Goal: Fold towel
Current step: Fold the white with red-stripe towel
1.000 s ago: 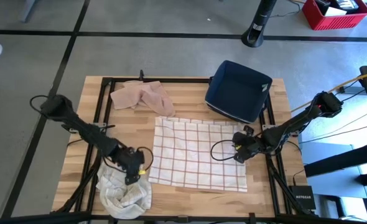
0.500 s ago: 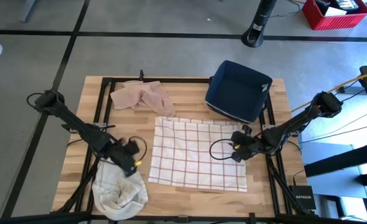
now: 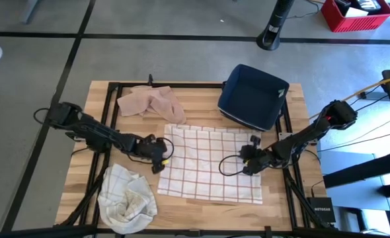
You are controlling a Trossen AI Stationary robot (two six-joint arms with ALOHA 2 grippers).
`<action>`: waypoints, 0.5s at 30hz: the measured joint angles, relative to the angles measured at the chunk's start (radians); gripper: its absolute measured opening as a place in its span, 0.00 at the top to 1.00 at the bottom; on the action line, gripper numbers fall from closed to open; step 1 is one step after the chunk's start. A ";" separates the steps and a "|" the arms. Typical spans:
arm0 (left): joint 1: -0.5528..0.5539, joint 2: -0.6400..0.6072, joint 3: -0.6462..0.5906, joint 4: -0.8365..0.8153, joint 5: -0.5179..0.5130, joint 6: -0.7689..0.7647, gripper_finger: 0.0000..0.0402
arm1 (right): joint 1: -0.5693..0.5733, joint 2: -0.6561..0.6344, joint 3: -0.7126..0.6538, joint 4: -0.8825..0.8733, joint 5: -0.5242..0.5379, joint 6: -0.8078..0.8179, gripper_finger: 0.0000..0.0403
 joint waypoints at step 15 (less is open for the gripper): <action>-0.054 -0.149 0.108 -0.241 0.353 -0.022 0.60 | 0.000 0.032 0.079 0.116 -0.217 -0.059 0.75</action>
